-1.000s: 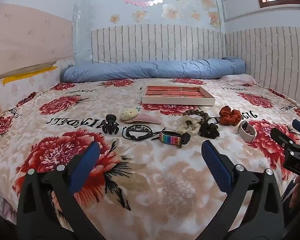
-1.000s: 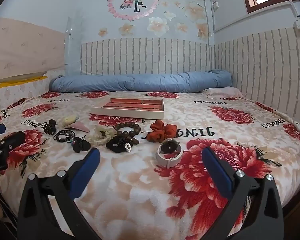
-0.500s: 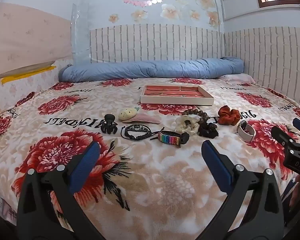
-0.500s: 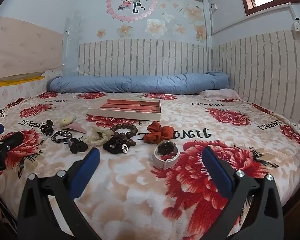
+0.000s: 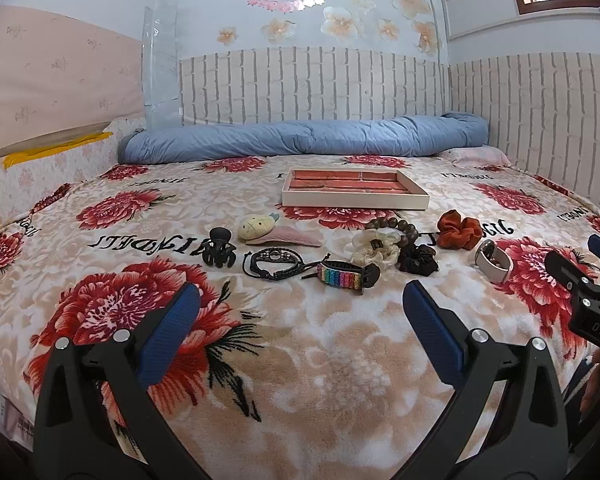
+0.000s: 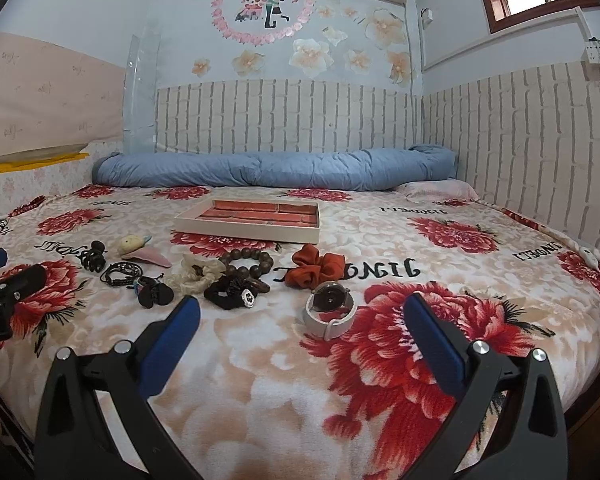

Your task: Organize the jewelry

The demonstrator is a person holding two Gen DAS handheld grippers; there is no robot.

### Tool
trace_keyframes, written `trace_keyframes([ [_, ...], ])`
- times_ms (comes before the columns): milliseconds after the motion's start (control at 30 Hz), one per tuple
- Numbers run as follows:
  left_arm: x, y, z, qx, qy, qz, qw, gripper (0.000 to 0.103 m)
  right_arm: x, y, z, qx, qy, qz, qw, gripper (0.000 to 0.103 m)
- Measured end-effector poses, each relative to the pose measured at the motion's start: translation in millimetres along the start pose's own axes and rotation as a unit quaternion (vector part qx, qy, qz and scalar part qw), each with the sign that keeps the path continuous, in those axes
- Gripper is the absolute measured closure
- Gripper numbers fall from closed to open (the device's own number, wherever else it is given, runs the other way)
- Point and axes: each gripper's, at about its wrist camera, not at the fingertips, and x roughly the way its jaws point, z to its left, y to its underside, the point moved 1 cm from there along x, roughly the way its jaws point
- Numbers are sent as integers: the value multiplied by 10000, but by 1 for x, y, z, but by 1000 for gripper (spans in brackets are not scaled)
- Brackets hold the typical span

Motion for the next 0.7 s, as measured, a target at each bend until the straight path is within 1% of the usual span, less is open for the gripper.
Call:
trace_keyframes([
  [700, 3, 1, 6, 7, 10, 10, 10000, 5, -1, 1, -2, -10, 7, 3, 10000, 4],
])
